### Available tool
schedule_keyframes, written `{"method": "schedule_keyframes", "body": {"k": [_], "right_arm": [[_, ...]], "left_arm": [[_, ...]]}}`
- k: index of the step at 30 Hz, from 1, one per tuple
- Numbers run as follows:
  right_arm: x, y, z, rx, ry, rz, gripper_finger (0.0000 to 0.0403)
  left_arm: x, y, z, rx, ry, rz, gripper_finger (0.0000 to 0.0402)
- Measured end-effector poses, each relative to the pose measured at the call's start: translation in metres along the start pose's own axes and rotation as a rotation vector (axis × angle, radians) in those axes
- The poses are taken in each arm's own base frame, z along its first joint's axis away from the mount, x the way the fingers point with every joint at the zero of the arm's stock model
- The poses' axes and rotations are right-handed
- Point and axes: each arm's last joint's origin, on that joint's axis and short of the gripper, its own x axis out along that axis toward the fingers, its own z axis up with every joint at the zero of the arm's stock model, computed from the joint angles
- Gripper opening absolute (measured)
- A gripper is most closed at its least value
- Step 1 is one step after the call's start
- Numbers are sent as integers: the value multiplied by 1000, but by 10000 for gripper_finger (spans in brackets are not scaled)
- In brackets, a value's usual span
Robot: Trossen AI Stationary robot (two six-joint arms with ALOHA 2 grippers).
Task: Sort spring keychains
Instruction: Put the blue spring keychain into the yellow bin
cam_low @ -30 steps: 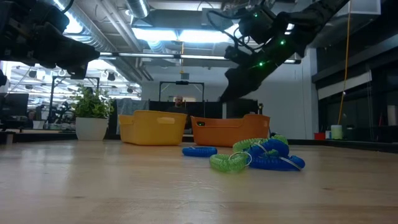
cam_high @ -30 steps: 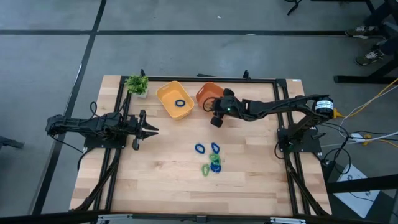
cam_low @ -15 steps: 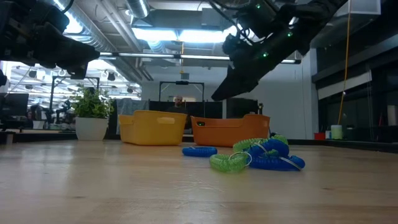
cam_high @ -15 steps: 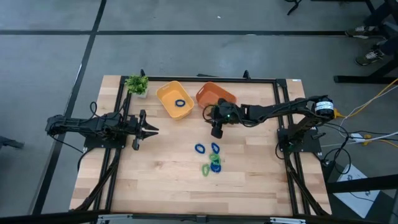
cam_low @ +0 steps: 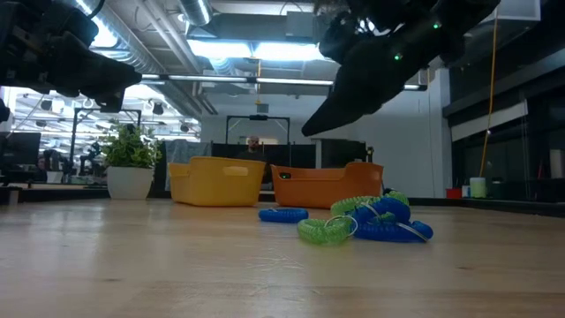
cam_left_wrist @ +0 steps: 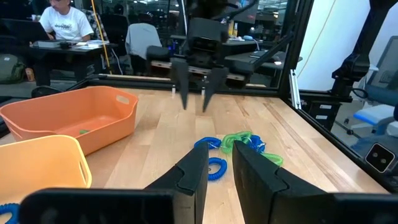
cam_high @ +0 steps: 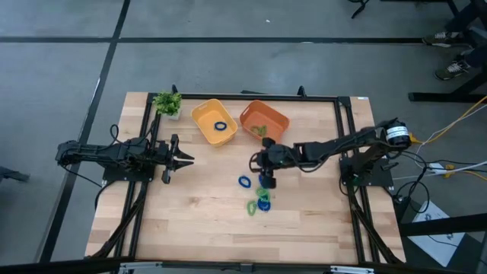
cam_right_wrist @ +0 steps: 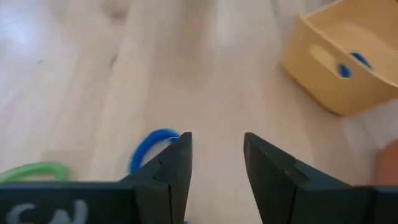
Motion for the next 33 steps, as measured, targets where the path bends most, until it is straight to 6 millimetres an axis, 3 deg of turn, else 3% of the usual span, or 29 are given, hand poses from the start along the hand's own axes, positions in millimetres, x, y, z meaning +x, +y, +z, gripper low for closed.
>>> {"method": "schedule_keyframes", "body": {"k": [10, 24, 33], "right_arm": [[-3, 20, -1, -39, 5, 49, 145], [-3, 22, -1, -38, 4, 58, 145], [-8, 46, -1, -153, -11, 237, 145]], "left_arm": [[0, 0, 0, 0, 0, 0, 68], [0, 0, 0, 0, 0, 0, 70], [0, 0, 0, 0, 0, 0, 68]]}}
